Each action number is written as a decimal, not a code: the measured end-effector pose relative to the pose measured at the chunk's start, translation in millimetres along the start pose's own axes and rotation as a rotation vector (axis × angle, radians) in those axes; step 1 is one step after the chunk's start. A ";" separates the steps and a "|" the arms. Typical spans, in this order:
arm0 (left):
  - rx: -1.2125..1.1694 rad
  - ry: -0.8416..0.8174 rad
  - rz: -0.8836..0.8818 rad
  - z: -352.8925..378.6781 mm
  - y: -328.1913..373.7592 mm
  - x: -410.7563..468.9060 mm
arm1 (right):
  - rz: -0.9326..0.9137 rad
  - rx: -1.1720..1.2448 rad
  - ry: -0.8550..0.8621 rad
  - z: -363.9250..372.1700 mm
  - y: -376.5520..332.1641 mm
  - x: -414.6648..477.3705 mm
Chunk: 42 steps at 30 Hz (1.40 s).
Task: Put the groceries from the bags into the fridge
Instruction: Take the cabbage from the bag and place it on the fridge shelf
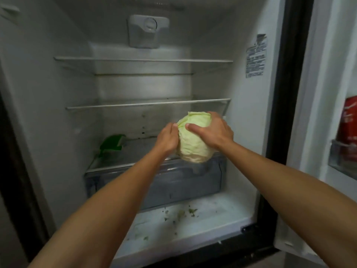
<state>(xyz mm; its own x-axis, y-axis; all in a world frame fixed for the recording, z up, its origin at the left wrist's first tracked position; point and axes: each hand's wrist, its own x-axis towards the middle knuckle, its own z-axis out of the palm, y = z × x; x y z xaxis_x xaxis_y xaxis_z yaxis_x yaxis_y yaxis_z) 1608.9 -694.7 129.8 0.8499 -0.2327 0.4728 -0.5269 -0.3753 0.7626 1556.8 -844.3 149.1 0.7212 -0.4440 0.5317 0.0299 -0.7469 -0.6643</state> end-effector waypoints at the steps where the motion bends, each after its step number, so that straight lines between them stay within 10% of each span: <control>1: -0.044 -0.002 -0.038 3.1 -2.4 9.3 | 0.020 0.005 0.000 8.0 2.5 12.4; 8: -0.161 -0.050 -0.117 14.2 -17.4 58.7 | 0.073 -0.003 0.006 58.4 14.3 75.7; 23: 0.578 -0.246 -0.081 6.5 -107.0 140.4 | -0.150 -0.185 -0.013 154.7 34.0 192.7; 42: 0.842 -0.402 -0.096 7.0 -118.5 125.6 | -0.274 -0.488 0.021 139.7 32.2 164.4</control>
<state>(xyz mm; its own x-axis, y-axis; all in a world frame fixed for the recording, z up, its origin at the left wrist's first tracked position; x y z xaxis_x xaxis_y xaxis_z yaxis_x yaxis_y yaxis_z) 1778.1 -685.7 95.7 0.9086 -0.4009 0.1169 -0.4150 -0.8981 0.1457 1773.0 -872.2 141.7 0.7177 -0.2073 0.6648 -0.1131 -0.9767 -0.1824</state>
